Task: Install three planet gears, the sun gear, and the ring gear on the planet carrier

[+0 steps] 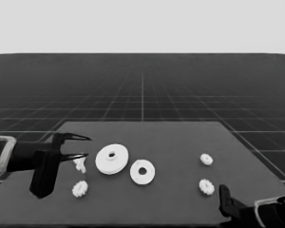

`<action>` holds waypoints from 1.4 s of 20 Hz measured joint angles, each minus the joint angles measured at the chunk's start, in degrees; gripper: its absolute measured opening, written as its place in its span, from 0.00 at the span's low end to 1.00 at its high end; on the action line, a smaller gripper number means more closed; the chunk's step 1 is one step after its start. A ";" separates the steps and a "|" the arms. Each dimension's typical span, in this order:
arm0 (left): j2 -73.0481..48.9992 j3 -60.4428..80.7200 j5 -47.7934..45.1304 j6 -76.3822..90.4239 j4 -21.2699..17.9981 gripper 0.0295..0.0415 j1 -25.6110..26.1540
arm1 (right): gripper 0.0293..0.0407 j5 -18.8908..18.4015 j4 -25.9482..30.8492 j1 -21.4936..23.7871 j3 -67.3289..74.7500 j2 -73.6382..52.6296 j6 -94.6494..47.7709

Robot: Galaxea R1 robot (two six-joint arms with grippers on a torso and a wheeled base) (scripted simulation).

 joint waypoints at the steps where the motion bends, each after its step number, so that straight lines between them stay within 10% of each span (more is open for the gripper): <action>1: -0.16 4.08 2.82 -0.15 -4.20 0.00 4.05 | 0.00 1.33 4.33 -3.10 3.03 0.78 -0.19; 2: -0.10 2.45 1.69 -0.09 -2.50 0.01 2.56 | 0.13 0.77 2.55 -1.93 1.69 0.46 -0.11; 4: -0.06 0.85 0.62 -0.03 -0.88 0.43 1.12 | 0.66 0.25 0.89 -0.86 0.45 0.15 -0.04; 5: 1.36 1.83 21.97 -27.84 26.88 0.72 12.64 | 0.76 0.14 0.53 -0.63 0.19 0.08 -0.02; 6: 9.90 -1.67 45.51 -56.45 27.37 0.89 18.56 | 0.79 0.08 0.32 -0.50 0.04 0.05 -0.01; 8: 19.12 -16.72 51.28 -82.39 6.66 0.82 20.60 | 0.81 0.02 0.13 -0.38 -0.09 0.01 0.00; 12: 22.06 -29.12 47.05 -87.86 -4.73 0.75 21.79 | 0.81 -0.01 0.04 -0.33 -0.15 0.00 0.00; 14: 22.39 -30.59 46.67 -87.93 -5.82 0.75 21.90 | 0.81 -0.01 0.03 -0.32 -0.16 0.00 0.00; 17: 25.10 -36.90 41.38 -86.18 3.88 0.75 33.28 | 0.81 -0.01 0.03 -0.32 -0.16 0.00 0.00; 24: 26.21 -39.42 39.75 -85.46 5.73 0.75 35.66 | 0.81 -0.01 0.03 -0.32 -0.16 0.00 0.00; 26: 26.22 -39.47 39.73 -85.45 5.76 0.15 35.69 | 0.81 -0.01 0.03 -0.32 -0.16 0.00 0.00; 28: 26.23 -39.47 39.72 -85.45 5.78 0.14 35.67 | 0.81 -0.01 0.03 -0.32 -0.16 0.00 0.00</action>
